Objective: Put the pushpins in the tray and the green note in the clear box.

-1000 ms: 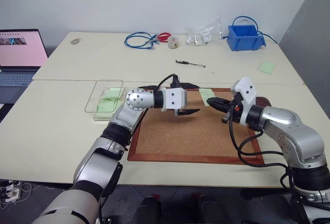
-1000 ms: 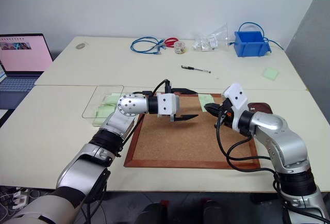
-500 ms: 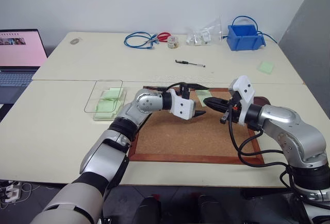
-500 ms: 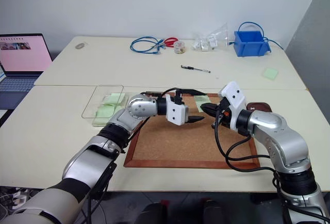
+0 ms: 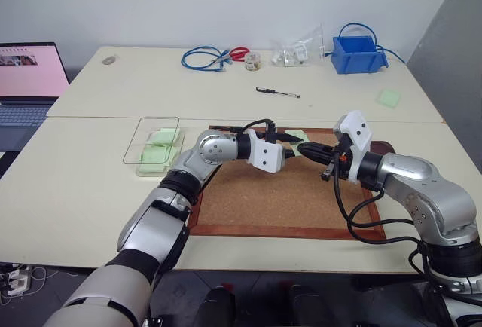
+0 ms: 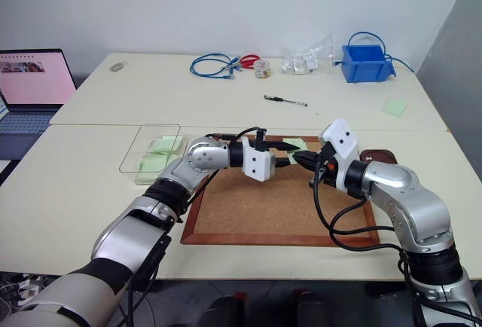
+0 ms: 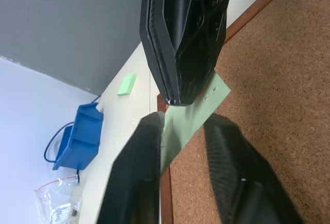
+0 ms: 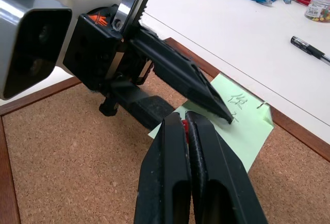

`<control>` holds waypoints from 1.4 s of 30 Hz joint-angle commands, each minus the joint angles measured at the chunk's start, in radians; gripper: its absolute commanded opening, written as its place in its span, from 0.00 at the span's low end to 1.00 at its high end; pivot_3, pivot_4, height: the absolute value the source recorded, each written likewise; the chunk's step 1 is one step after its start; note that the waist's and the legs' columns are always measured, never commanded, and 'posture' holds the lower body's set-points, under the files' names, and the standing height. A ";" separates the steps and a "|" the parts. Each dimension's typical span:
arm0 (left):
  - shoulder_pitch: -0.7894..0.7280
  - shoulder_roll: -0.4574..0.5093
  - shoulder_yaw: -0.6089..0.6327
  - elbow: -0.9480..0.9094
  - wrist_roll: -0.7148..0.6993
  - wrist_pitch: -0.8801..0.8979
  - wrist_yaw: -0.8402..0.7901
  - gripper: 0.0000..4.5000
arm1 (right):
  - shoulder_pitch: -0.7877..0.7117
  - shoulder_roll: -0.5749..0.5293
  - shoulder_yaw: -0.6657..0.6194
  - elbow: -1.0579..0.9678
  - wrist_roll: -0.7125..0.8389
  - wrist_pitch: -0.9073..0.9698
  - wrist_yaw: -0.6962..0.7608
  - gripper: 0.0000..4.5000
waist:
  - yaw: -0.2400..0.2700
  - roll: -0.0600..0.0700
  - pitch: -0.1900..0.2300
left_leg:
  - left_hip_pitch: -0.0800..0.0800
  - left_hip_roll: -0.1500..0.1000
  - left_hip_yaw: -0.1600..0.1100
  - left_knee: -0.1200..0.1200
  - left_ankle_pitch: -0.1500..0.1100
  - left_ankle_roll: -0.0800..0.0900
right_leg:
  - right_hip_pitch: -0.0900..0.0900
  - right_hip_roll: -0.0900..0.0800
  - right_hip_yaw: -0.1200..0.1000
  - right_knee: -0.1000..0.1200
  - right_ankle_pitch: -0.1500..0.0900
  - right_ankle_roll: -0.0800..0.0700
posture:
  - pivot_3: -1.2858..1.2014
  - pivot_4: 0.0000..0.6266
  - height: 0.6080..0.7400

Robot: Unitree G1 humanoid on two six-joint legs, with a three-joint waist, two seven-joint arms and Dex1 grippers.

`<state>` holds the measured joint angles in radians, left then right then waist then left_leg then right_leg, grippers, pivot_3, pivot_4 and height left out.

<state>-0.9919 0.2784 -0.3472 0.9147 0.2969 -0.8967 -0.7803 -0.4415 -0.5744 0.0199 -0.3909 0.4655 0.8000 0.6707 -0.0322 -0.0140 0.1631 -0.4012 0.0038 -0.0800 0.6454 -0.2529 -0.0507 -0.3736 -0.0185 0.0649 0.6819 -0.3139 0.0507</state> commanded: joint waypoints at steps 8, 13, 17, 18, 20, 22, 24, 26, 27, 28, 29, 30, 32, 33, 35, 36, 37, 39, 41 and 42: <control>-0.016 0.005 -0.003 -0.022 0.003 -0.029 0.033 0.01 | -0.055 0.010 -0.072 0.003 0.065 0.051 -0.030 0.00 | 0.000 0.000 0.000 | 0.000 0.000 0.000 0.000 0.000 0.000 | 0.000 0.000 0.000 0.000 0.000 0.000 | 0.52 0.24 1.00; -0.021 0.024 -0.013 -0.024 0.057 -0.095 0.083 0.01 | -0.090 0.014 -0.107 0.032 0.105 0.099 -0.048 0.00 | 0.000 0.000 0.000 | 0.000 0.000 0.000 0.000 0.000 0.000 | 0.000 0.000 0.000 0.000 0.000 0.000 | 0.52 0.24 1.00; -0.032 0.035 -0.015 -0.010 0.102 -0.121 0.145 0.01 | -0.119 0.006 -0.130 0.056 0.136 0.137 -0.047 0.00 | 0.000 0.000 0.000 | 0.000 0.000 0.000 0.000 0.000 0.000 | 0.000 0.000 0.000 0.000 0.000 0.000 | 0.52 0.24 1.00; -0.035 0.036 -0.016 -0.006 0.111 -0.122 0.158 0.01 | -0.122 0.002 -0.130 0.058 0.142 0.143 -0.045 0.00 | 0.000 0.000 0.000 | 0.000 0.000 0.000 0.000 0.000 0.000 | 0.000 0.000 0.000 0.000 0.000 0.000 | 0.52 0.24 1.00; -0.038 0.037 -0.017 0.001 0.123 -0.126 0.176 0.01 | -0.125 -0.002 -0.129 0.058 0.149 0.151 -0.041 0.00 | 0.001 0.000 0.000 | 0.000 0.000 0.000 0.000 0.000 0.000 | 0.000 0.000 0.000 0.000 0.000 0.000 | 0.52 0.24 1.00; -0.039 0.038 -0.019 0.003 0.131 -0.132 0.187 0.01 | -0.124 -0.006 -0.127 0.054 0.156 0.157 -0.037 0.00 | 0.001 0.000 0.000 | 0.000 -0.001 0.000 0.000 0.000 0.000 | 0.000 -0.001 0.000 0.000 0.000 0.000 | 0.52 0.24 1.00; -0.039 0.039 -0.019 0.005 0.136 -0.135 0.194 0.01 | -0.122 -0.009 -0.125 0.051 0.163 0.159 -0.037 0.00 | 0.000 0.000 0.000 | 0.000 -0.001 0.000 0.000 0.000 0.000 | 0.000 -0.001 0.000 0.000 0.000 0.000 | 0.52 0.24 1.00; -0.039 0.037 -0.018 0.006 0.134 -0.129 0.196 0.01 | -0.120 -0.011 -0.124 0.049 0.167 0.160 -0.038 0.00 | 0.000 0.000 0.000 | 0.000 -0.001 0.000 0.000 0.000 0.000 | 0.000 -0.001 0.000 0.000 0.000 0.000 | 0.52 0.24 1.00; -0.040 0.034 -0.016 0.006 0.130 -0.123 0.196 0.01 | -0.118 -0.012 -0.124 0.047 0.169 0.160 -0.037 0.00 | 0.000 0.000 0.000 | 0.000 -0.001 0.000 0.000 0.000 0.000 | 0.000 -0.001 0.000 0.001 0.000 0.000 | 0.52 0.24 1.00; -0.041 0.033 -0.015 0.007 0.127 -0.118 0.195 0.01 | -0.117 -0.013 -0.124 0.045 0.170 0.160 -0.037 0.00 | 0.000 0.000 0.000 | 0.000 -0.001 0.000 0.000 0.000 0.000 | 0.000 -0.001 0.000 0.001 0.000 0.000 | 0.52 0.24 1.00; -0.042 0.031 -0.014 0.007 0.124 -0.114 0.194 0.01 | -0.116 -0.013 -0.123 0.044 0.170 0.161 -0.037 0.00 | 0.000 0.000 0.000 | 0.000 -0.001 0.000 0.000 0.000 0.000 | 0.000 -0.001 0.000 0.001 0.000 0.000 | 0.52 0.24 1.00; -0.044 0.028 -0.012 0.011 0.120 -0.107 0.191 0.01 | -0.115 -0.012 -0.122 0.043 0.170 0.161 -0.037 0.00 | 0.000 0.000 0.000 | 0.000 -0.001 0.000 0.000 0.000 0.000 | 0.000 -0.001 0.000 0.001 0.000 0.000 | 0.52 0.24 1.00; -0.047 0.021 -0.009 0.013 0.108 -0.097 0.184 0.01 | -0.105 -0.011 -0.118 0.030 0.174 0.162 -0.036 0.00 | 0.000 0.000 0.000 | 0.000 -0.001 0.000 0.000 0.000 0.000 | 0.000 -0.001 0.000 0.001 0.000 0.000 | 0.52 0.24 1.00; -0.048 0.017 -0.005 0.013 0.100 -0.090 0.179 0.01 | -0.100 -0.010 -0.116 0.024 0.177 0.165 -0.036 0.00 | 0.000 0.000 0.000 | 0.000 -0.001 0.000 0.000 0.000 0.000 | 0.000 -0.001 0.000 0.001 0.000 0.000 | 0.52 0.24 1.00; -0.051 0.013 -0.002 0.012 0.092 -0.081 0.177 0.01 | -0.092 -0.010 -0.115 0.013 0.184 0.173 -0.036 0.00 | 0.000 0.000 0.000 | 0.000 -0.001 0.000 0.000 0.000 0.000 | 0.000 -0.001 0.000 0.001 0.000 0.000 | 0.52 0.24 1.00; -0.053 0.012 -0.002 0.012 0.093 -0.080 0.180 0.01 | -0.089 -0.010 -0.115 0.010 0.186 0.176 -0.035 0.00 | 0.000 0.000 0.000 | 0.000 -0.001 0.000 0.000 0.000 0.000 | 0.000 -0.001 0.000 0.001 0.000 0.000 | 0.52 0.24 1.00; -0.054 0.013 -0.003 0.012 0.096 -0.082 0.183 0.01 | -0.087 -0.011 -0.114 0.007 0.189 0.178 -0.036 0.00 | 0.000 0.000 0.000 | 0.000 -0.001 0.000 0.000 0.000 0.000 | 0.000 -0.001 0.000 0.001 0.000 0.000 | 0.52 0.24 1.00; -0.058 0.016 -0.008 0.013 0.108 -0.091 0.194 0.01 | -0.085 -0.013 -0.113 0.005 0.192 0.183 -0.035 0.00 | 0.000 0.000 0.000 | 0.000 -0.001 0.000 0.000 0.000 0.000 | 0.000 -0.001 0.000 0.001 0.000 0.000 | 0.52 0.24 1.00; -0.063 0.019 -0.014 0.015 0.126 -0.104 0.207 0.01 | -0.086 -0.018 -0.110 0.006 0.193 0.185 -0.033 0.00 | 0.000 0.000 0.000 | 0.000 -0.001 0.000 0.000 0.000 0.000 | 0.000 -0.001 0.000 0.001 0.000 0.000 | 0.52 0.24 1.00; -0.064 0.020 -0.015 0.017 0.130 -0.108 0.211 0.01 | -0.088 -0.023 -0.107 0.007 0.192 0.185 -0.031 0.00 | 0.000 0.000 0.000 | 0.000 -0.001 0.000 0.000 0.000 0.000 | 0.000 -0.001 0.000 0.001 0.000 0.000 | 0.52 0.24 1.00</control>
<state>-1.0263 0.2944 -0.3647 0.9409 0.4351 -0.9921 -0.6151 -0.5229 -0.5820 -0.0778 -0.3474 0.6426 0.9876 0.6308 -0.0322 -0.0140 0.1631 -0.4014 0.0029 -0.0802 0.6455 -0.2528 -0.0506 -0.3737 -0.0192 0.0648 0.6826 -0.3139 0.0507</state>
